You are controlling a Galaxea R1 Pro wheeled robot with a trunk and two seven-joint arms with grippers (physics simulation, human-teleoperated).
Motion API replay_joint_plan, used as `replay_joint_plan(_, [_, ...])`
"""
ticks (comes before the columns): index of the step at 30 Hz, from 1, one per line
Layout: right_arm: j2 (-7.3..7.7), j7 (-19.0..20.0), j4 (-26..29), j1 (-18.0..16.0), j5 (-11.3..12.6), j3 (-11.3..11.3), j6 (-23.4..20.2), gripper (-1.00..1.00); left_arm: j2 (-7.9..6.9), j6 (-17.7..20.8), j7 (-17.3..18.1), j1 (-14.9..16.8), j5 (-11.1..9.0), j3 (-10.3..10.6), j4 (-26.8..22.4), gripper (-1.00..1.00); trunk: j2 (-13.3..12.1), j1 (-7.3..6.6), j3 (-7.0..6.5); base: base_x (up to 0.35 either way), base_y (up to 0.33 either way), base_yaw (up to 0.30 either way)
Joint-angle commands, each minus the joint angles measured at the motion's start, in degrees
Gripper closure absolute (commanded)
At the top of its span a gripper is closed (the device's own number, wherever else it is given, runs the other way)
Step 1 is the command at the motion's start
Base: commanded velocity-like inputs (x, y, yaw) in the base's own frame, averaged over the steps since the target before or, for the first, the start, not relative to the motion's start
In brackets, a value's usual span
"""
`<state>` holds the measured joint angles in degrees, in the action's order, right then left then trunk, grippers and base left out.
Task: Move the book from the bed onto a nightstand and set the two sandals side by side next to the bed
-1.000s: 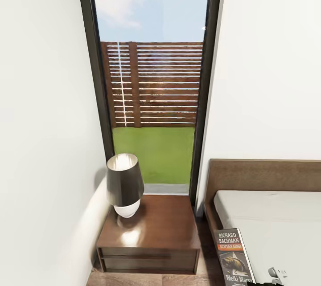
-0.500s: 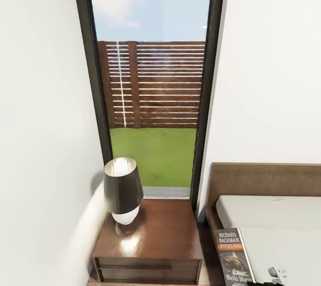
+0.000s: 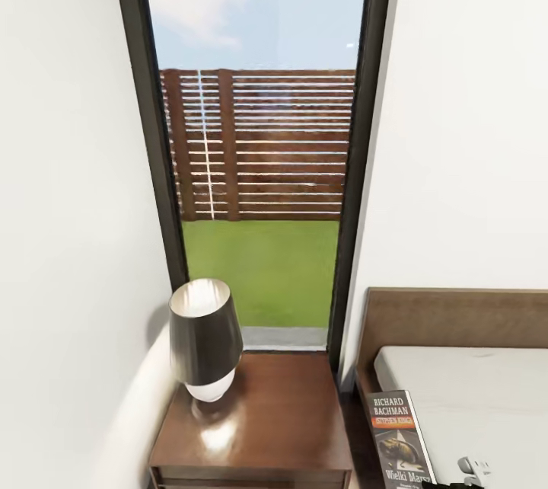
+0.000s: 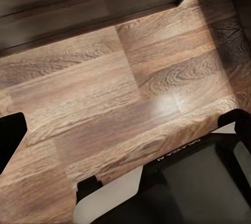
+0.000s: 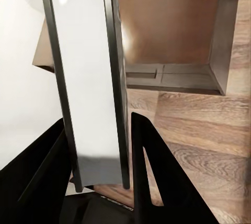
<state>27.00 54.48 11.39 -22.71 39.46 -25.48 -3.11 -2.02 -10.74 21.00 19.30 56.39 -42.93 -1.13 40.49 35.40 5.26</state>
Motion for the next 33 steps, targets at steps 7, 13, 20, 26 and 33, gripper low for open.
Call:
replay_joint_plan(7, [0.02, 0.1, 0.0, -0.1, 0.6, -0.3, -0.3, 1.00, -0.01, -0.2, 0.2, 0.0, 0.6, -0.5, 0.0, -1.00, 0.1, 0.05, 0.10, 0.322, 0.000, 0.000])
replay_joint_plan(13, [0.00, 0.1, 0.0, -0.1, 0.6, -0.3, -0.3, 1.00, -0.01, -0.2, 0.2, 0.0, 0.6, -0.5, 0.0, -1.00, 0.1, 0.05, 0.10, 0.192, 0.000, 0.000])
replay_joint_plan(20, [0.02, 0.1, 0.0, -0.1, 0.6, -0.3, -0.3, 1.00, -0.01, -0.2, 0.3, 0.0, 0.6, -0.5, 0.0, -1.00, 0.1, 0.05, 0.10, 0.006, 0.000, 0.000])
replay_joint_plan(26, [0.03, 0.1, 0.0, -0.1, 0.6, -0.3, -0.3, 1.00, -0.08, -0.3, 9.9, 0.0, 0.7, -0.4, -0.1, -1.00, 0.1, 0.05, 0.10, 0.000, 0.000, 0.000])
replay_joint_plan(33, [0.05, 0.1, 0.0, -0.1, 0.6, -0.3, -0.3, 1.00, -0.17, 0.2, 31.0, 0.8, -0.8, -0.3, -3.1, -1.00, 0.1, 0.05, 0.10, 0.000, 0.000, 0.000])
